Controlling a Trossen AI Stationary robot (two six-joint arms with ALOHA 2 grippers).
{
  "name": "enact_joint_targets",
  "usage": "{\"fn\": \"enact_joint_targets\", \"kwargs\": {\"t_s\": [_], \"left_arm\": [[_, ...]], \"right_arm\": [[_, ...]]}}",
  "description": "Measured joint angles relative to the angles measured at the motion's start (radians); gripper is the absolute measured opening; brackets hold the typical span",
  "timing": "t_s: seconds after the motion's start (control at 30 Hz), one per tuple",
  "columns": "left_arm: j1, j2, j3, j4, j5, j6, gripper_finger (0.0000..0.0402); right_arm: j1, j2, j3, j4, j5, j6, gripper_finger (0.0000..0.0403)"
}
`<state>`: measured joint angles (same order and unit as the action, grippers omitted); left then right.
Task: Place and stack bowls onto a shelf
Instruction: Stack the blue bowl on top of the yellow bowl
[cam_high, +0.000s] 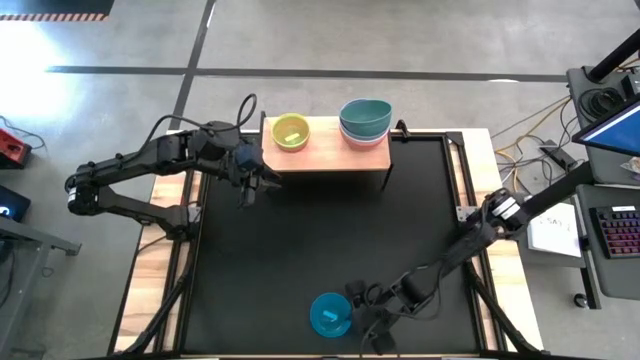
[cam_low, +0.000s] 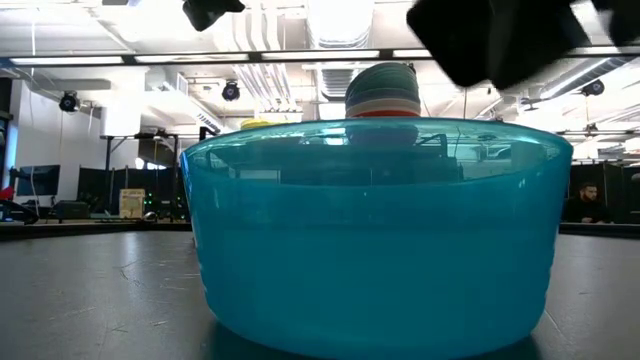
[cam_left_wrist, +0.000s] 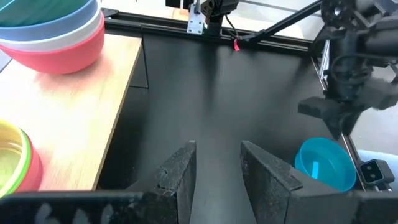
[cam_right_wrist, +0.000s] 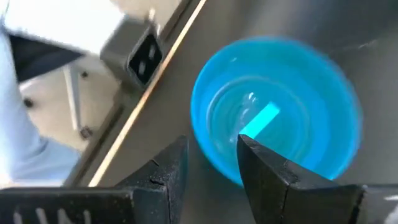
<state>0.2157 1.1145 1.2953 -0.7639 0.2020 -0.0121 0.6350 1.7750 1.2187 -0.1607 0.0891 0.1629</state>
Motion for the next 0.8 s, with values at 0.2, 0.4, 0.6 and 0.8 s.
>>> {"fn": "enact_joint_targets", "kwargs": {"t_s": [0.2,0.4,0.6,0.8], "left_arm": [[0.0,0.0,0.0,0.003,0.0,-0.002,0.0107],[0.0,0.001,0.0,0.008,0.0,-0.006,0.0107],[0.0,0.001,0.0,0.008,0.0,-0.026,0.0107],[0.0,0.001,0.0,0.008,0.0,-0.025,0.0107]], "right_arm": [[0.0,0.049,0.003,-0.002,-0.019,-0.056,0.0123],[-0.001,0.104,0.03,-0.017,-0.018,-0.137,0.0114],[-0.005,0.166,0.1,-0.047,0.016,-0.185,0.0097],[-0.007,0.217,0.183,-0.106,0.015,-0.242,0.0054]]}}
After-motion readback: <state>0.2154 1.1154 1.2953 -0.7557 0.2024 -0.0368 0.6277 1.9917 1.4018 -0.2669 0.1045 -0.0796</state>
